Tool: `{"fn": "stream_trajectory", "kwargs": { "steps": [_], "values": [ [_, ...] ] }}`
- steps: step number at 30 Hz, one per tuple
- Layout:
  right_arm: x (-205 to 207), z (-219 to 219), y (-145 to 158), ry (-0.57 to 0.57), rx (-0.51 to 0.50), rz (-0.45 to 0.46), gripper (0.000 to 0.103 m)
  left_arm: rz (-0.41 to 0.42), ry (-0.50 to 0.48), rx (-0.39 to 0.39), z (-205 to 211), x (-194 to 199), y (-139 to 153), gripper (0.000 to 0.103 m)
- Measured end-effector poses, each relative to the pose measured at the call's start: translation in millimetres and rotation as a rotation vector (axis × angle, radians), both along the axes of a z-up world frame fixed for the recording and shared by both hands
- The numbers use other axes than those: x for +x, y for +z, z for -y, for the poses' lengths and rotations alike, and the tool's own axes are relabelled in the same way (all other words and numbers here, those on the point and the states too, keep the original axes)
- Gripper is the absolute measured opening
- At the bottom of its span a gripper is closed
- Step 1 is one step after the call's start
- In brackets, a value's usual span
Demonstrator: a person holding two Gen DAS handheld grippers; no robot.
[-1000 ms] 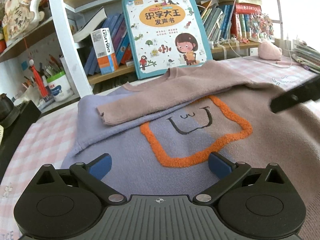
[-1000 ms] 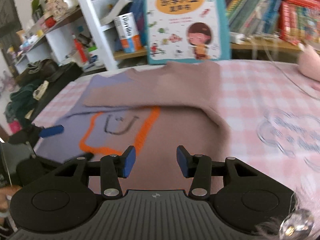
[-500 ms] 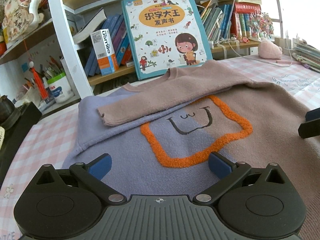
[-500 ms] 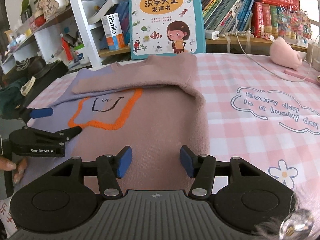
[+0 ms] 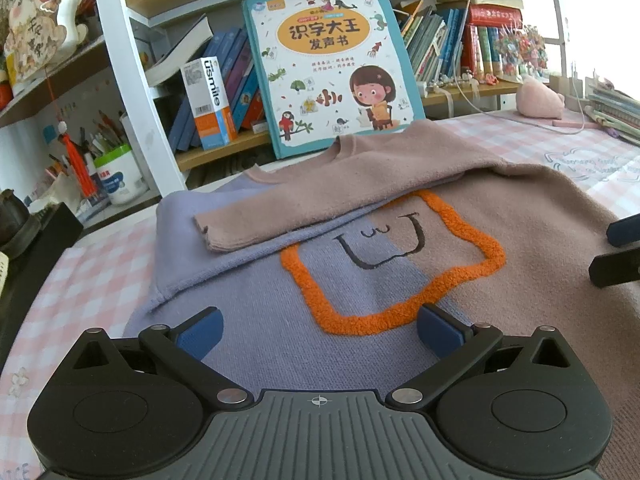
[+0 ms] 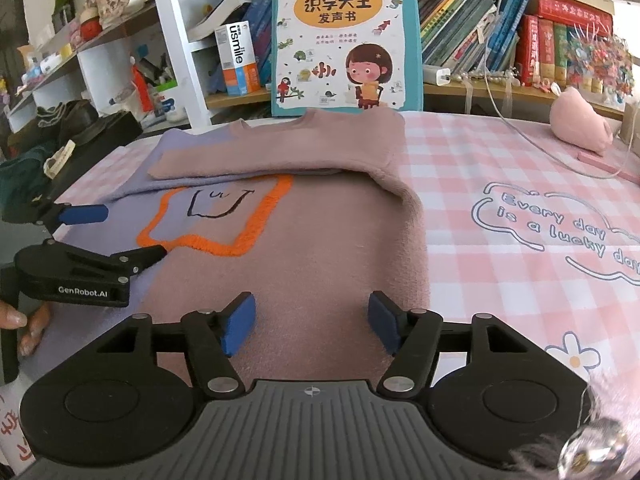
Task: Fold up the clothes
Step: 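Open the right gripper to release the pink sleeve and withdraw it, then move the left gripper to the lavender hem while the right gripper moves to the pink hem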
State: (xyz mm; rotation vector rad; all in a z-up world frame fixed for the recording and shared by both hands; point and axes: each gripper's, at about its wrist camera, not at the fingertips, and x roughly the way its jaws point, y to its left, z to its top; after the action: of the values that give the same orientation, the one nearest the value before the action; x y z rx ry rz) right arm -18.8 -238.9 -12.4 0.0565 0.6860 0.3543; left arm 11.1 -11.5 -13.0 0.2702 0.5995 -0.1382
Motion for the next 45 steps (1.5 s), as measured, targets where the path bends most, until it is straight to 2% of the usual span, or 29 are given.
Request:
{"fn": "stream_trajectory", "kwargs": {
  "steps": [4,14,21,26,30,37,45],
  "values": [
    [0,-4,0,0.011,-0.021,0.007,0.066,-0.010,0.000,-0.020,-3,1,0,0.103],
    [2,-7,1,0.017,-0.039,0.000,0.066,-0.006,0.000,-0.011,-3,1,0,0.103],
    [-4,-5,5,0.011,-0.045,-0.007,0.066,0.048,0.002,0.075,8,-11,1,0.103],
    [-10,7,9,-0.022,-0.055,-0.005,0.066,0.014,-0.001,0.071,-6,-27,5,0.103],
    [-15,18,12,-0.063,-0.082,-0.001,0.066,-0.021,0.051,0.076,-29,-39,8,0.103],
    [-23,35,12,-0.106,-0.057,-0.014,0.066,-0.076,0.194,0.079,-74,-63,15,0.103],
    [-31,48,11,-0.132,-0.010,-0.036,0.063,-0.073,0.246,-0.009,-100,-83,25,0.103]
  ]
}}
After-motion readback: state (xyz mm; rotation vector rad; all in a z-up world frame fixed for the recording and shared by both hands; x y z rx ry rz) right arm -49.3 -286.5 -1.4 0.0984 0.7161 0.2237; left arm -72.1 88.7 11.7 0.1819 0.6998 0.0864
